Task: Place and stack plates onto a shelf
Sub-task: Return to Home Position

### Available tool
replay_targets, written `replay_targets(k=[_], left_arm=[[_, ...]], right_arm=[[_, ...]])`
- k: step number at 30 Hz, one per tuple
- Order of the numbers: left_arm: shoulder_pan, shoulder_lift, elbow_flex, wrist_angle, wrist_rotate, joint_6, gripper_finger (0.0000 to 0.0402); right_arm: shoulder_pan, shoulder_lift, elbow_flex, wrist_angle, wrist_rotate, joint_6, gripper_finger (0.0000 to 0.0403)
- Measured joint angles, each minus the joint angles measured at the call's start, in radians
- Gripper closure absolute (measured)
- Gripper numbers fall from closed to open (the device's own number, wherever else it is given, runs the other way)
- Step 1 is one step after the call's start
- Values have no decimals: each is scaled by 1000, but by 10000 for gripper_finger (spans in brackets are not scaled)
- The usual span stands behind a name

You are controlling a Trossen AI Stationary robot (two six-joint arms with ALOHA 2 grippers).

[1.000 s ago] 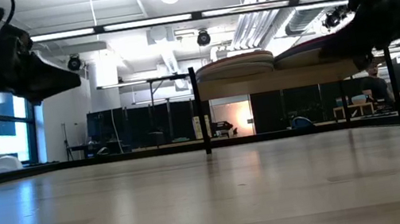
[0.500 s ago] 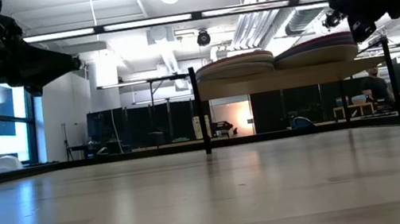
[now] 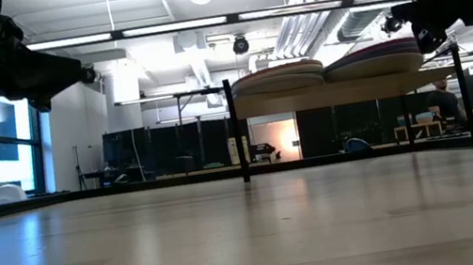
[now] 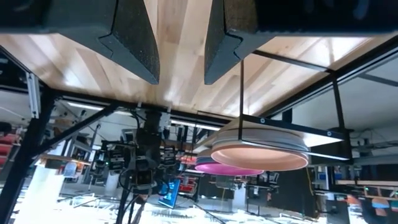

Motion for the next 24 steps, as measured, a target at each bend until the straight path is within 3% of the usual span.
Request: replay_targets(k=[24], left_arm=[[-15, 0, -1, 0, 0, 0, 284]], right_arm=[[0, 3, 0, -8, 1, 0, 284]])
